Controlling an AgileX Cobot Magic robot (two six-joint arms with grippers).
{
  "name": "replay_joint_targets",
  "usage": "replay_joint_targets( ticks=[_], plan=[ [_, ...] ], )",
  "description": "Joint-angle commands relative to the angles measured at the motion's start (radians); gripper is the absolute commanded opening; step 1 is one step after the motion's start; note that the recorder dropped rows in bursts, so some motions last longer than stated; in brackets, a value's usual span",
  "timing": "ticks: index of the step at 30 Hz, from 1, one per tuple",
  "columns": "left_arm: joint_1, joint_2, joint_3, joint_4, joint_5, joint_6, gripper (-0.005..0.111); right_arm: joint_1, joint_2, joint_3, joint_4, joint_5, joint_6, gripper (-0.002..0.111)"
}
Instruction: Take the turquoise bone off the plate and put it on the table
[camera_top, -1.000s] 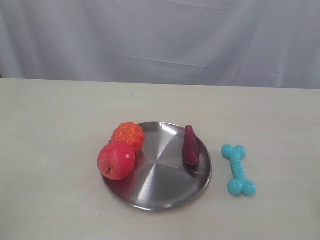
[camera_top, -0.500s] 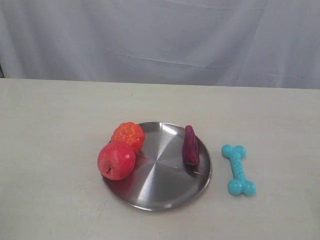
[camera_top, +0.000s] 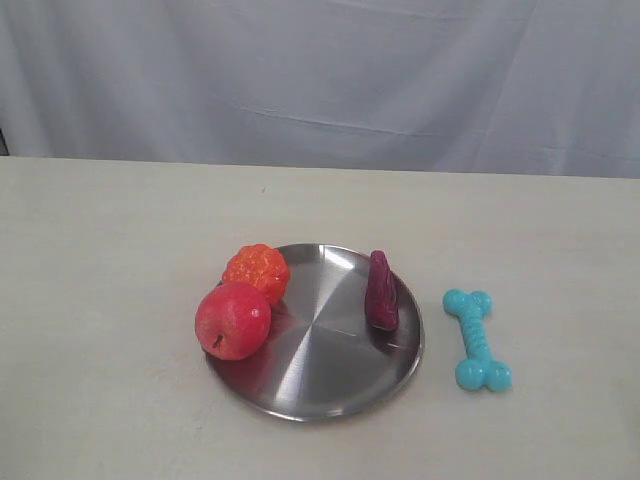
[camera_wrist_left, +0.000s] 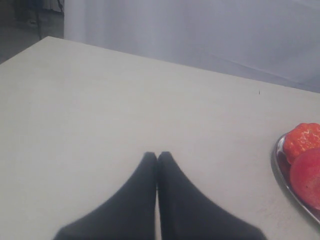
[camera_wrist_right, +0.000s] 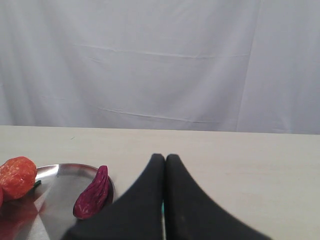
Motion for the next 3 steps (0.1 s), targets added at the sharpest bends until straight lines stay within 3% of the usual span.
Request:
replay_joint_targets(
  ticks=[1,3],
  plan=[
    [-0.005,-0.001,0.003,0.002,-0.005,-0.002,0.000,-0.005,-0.007,0.003,-0.005,0.003,-0.006,0.000],
    [-0.005,-0.001,0.003,0.002,-0.005,-0.002,0.000,-0.005,-0.007,0.003,-0.005,0.003,-0.006,0.000]
  ],
)
